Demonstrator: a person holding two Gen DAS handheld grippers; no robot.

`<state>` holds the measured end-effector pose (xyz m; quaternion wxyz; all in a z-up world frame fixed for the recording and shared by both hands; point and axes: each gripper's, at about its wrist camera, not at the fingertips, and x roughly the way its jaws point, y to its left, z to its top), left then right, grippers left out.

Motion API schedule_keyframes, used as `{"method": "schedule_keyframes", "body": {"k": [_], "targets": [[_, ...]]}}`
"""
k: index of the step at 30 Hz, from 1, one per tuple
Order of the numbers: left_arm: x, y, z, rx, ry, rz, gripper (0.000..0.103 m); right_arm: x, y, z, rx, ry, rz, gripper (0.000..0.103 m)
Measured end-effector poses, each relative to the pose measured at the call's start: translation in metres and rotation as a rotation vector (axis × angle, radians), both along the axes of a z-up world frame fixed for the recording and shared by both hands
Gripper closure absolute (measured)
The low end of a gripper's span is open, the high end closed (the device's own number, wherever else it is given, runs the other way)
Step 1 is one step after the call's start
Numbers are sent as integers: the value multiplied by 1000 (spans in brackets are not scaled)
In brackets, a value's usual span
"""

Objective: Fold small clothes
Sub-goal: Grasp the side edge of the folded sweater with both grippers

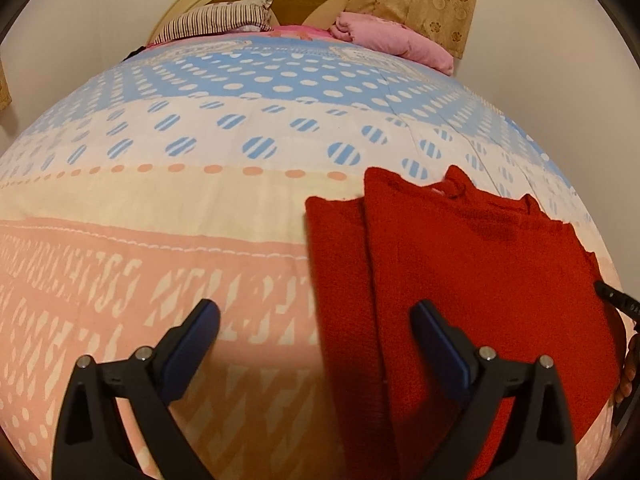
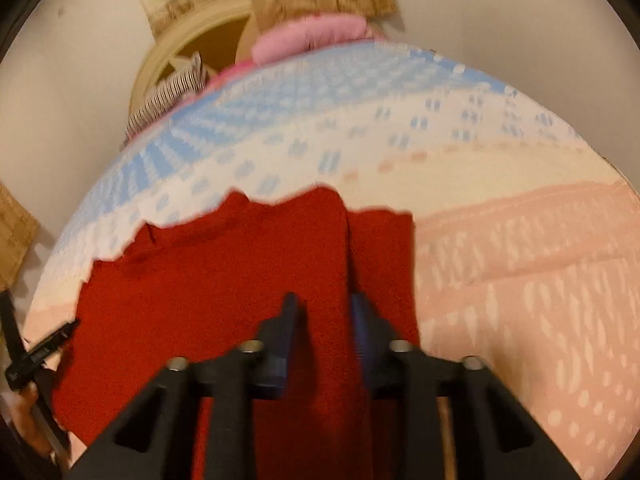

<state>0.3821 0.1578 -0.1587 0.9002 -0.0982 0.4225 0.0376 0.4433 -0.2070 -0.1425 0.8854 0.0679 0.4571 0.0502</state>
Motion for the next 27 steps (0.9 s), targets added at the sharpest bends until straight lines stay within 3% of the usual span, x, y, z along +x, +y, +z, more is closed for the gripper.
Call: {"method": "schedule_keyframes", "body": {"k": [4, 7, 10, 12, 14, 21, 27], "targets": [[-2, 2, 2, -6, -13, 4, 3, -8, -17, -2, 24, 3, -54, 83], [-2, 5, 4, -19, -17, 7, 3, -14, -6, 2, -49, -12, -35, 83], [-5, 11, 6, -61, -44, -1, 3, -32, 1, 21, -99, -51, -62, 72], [-4, 13, 6, -79, -44, -1, 3, -47, 21, 35, -75, -101, 15, 57], [-3, 13, 5, -91, -39, -8, 3, -65, 52, 42, -80, -126, 130, 50], [1, 7, 5, -91, -34, -53, 2, -133, 162, 29, -131, -153, 500, 48], [5, 7, 2, -114, -27, -64, 2, -167, 218, 18, -204, -186, 648, 48]]}}
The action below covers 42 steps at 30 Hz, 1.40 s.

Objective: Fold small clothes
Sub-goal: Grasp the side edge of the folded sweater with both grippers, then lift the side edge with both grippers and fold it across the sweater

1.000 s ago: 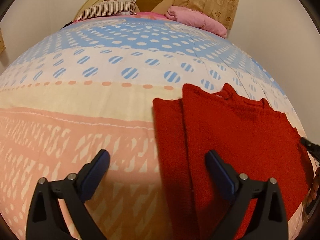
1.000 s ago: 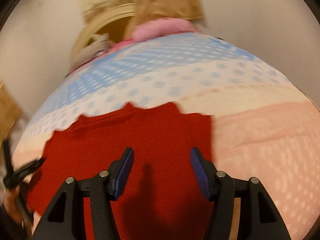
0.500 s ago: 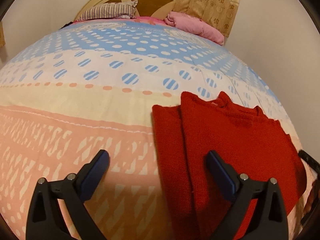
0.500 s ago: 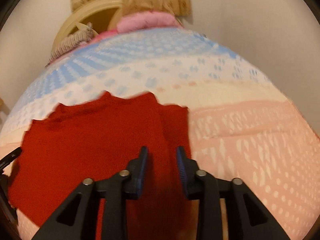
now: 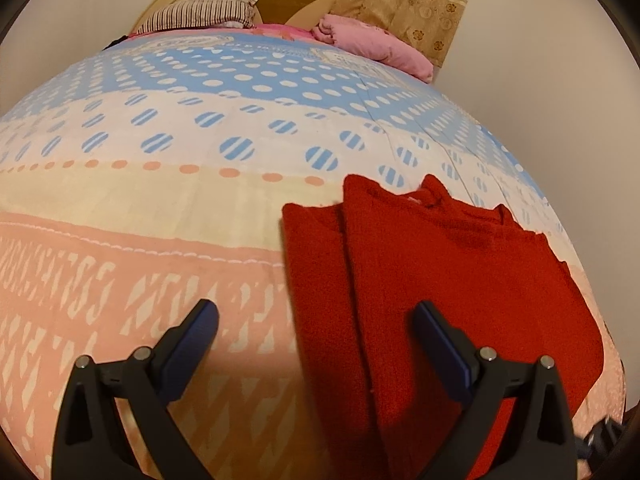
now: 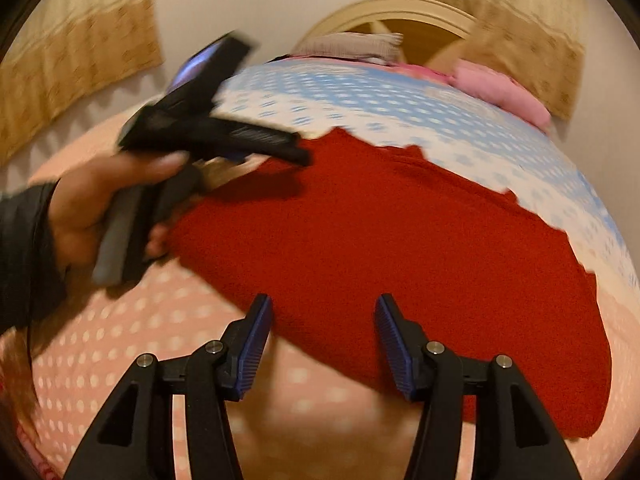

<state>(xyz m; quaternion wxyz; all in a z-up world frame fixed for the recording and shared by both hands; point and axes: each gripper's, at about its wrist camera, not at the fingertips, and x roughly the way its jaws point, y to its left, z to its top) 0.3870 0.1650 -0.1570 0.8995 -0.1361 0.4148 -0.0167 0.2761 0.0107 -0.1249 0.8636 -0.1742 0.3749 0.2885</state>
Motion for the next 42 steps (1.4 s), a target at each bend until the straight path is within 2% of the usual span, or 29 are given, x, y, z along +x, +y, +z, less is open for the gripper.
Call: {"method": "schedule_keyframes", "body": {"k": [6, 8, 15, 23, 24, 27, 28, 29, 30, 32, 36, 40, 42], "targets": [[0, -4, -2, 13, -10, -12, 2, -28, 36, -12, -92, -75, 95, 47], [-1, -5, -2, 16, -22, -19, 3, -33, 48, -18, -164, -117, 91, 47], [-1, -7, -1, 7, -34, -40, 12, -37, 73, -21, -268, -221, 52, 47], [-2, -7, 0, -55, -54, -92, 41, -32, 87, -26, -290, -242, 56, 48], [-1, -6, -1, -65, -54, -99, 44, -33, 86, -26, -286, -242, 62, 52], [-2, -7, -1, -84, -56, -110, 58, -36, 88, -28, -288, -247, 77, 65], [-2, -7, -1, -93, -58, -115, 65, -35, 89, -29, -291, -251, 81, 68], [-2, -6, -1, -97, -56, -114, 68, -35, 89, -29, -294, -254, 86, 73], [-1, -6, -1, -100, -56, -115, 70, -35, 88, -30, -294, -256, 86, 76], [0, -6, -2, -111, -53, -121, 81, -35, 86, -29, -281, -246, 82, 82], [0, -1, 0, -151, -43, -119, 86, -28, 74, -22, -201, -200, 62, 90], [-2, 1, 6, -224, -40, -103, 87, -21, 54, -6, -77, -169, 37, 91], [-4, -2, 12, -230, -45, -100, 87, -19, 41, 4, -5, -149, 18, 91]]}}
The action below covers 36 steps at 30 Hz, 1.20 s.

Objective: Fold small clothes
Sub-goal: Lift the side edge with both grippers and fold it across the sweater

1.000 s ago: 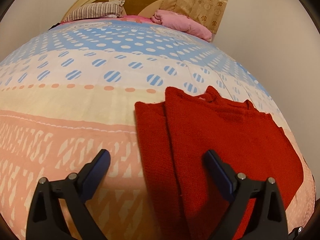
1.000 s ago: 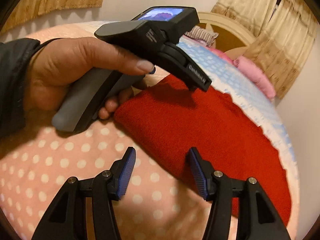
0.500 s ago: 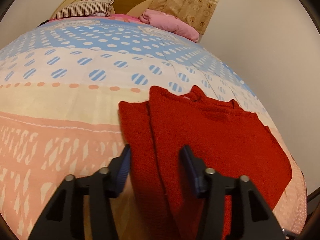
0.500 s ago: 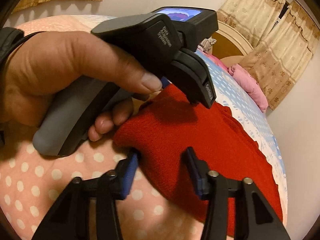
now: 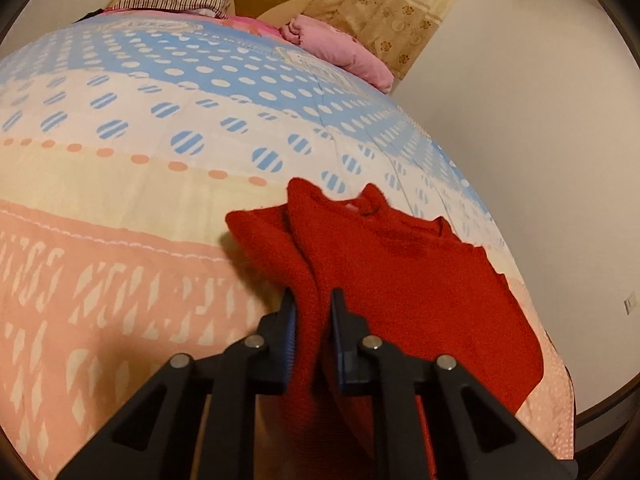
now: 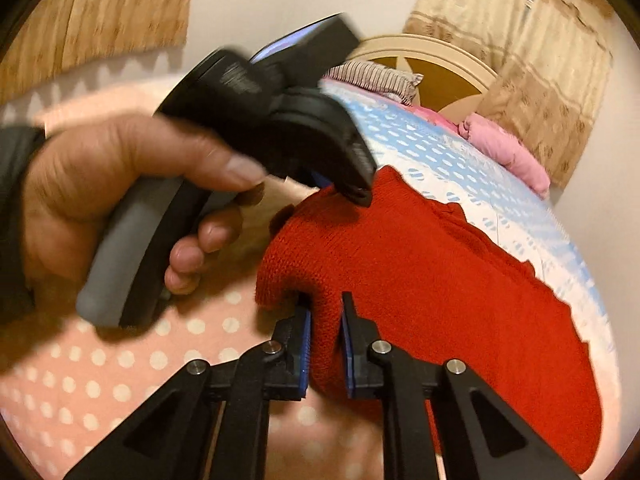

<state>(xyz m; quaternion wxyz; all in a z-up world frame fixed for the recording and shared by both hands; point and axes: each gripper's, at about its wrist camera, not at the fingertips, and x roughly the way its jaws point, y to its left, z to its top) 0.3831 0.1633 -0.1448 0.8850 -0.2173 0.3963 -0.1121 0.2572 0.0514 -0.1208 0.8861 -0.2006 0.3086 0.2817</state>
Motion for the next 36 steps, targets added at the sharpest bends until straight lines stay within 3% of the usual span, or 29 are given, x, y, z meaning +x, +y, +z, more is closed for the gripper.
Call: {"method": "schedule_keyframes", "body": {"k": [7, 17, 25, 36], "targets": [[-2, -10, 31, -99, -54, -25, 87, 2, -40, 19, 156, 41, -53, 92], [7, -66, 74, -106, -131, -118, 87, 7, -95, 43, 321, 52, -136, 93], [24, -118, 81, -115, -138, -196, 87, 5, -146, 46, 397, 45, -224, 96], [46, -188, 66, -109, -89, -305, 87, 15, -214, 37, 446, 74, -351, 96]]}}
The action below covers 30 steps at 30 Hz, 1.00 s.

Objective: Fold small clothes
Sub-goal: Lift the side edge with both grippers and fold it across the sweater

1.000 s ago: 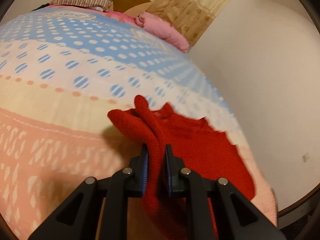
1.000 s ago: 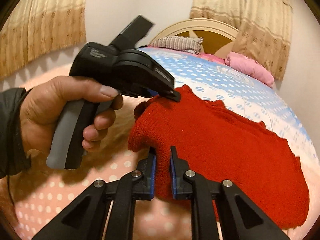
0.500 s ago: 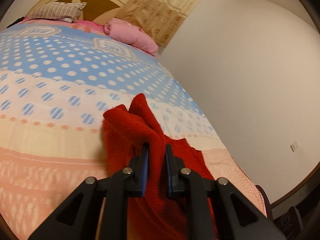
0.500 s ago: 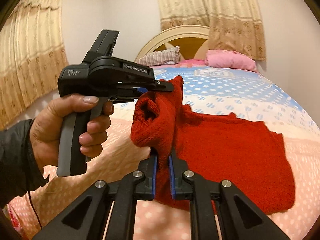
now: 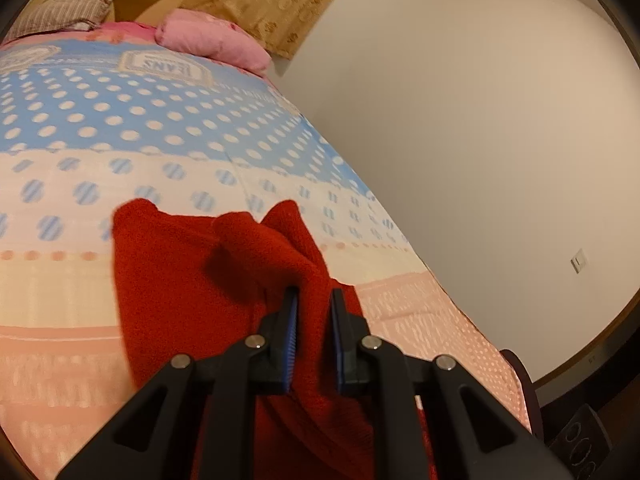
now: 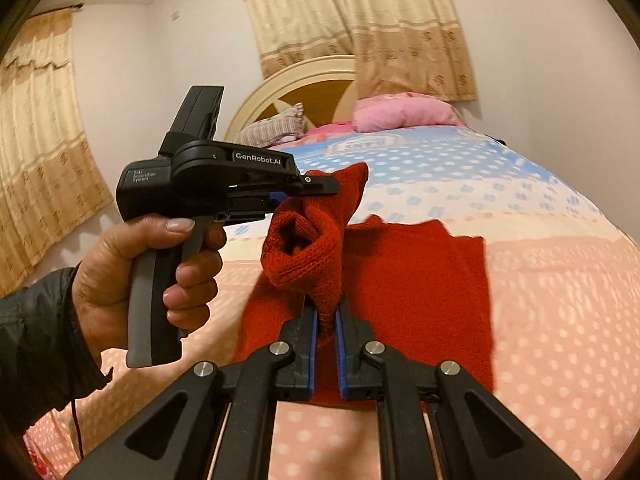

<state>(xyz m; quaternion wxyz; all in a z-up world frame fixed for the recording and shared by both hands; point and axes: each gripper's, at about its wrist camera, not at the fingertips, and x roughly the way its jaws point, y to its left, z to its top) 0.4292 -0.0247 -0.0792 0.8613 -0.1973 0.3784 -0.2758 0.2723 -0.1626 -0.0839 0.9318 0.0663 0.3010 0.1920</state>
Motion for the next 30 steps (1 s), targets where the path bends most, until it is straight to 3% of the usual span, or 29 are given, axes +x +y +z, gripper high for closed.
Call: {"method": "schedule_keyframes", "body": {"k": [13, 19, 21, 26, 28, 30], "targets": [[6, -75, -19, 94, 2, -152, 89, 0, -64, -32, 84, 125, -93, 96], [-16, -97, -7, 235, -85, -193, 88, -8, -76, -45, 116, 180, -122, 96], [-31, -95, 5, 264, -147, -205, 81, -10, -79, -49, 116, 190, -130, 96], [-72, -65, 19, 391, -291, -165, 46, -20, -93, -47, 169, 188, -140, 95], [-82, -47, 12, 431, -305, -139, 46, -24, -98, -41, 146, 169, -180, 91], [-85, -34, 2, 463, -300, -108, 41, -26, -103, -28, 108, 118, -237, 70]]}}
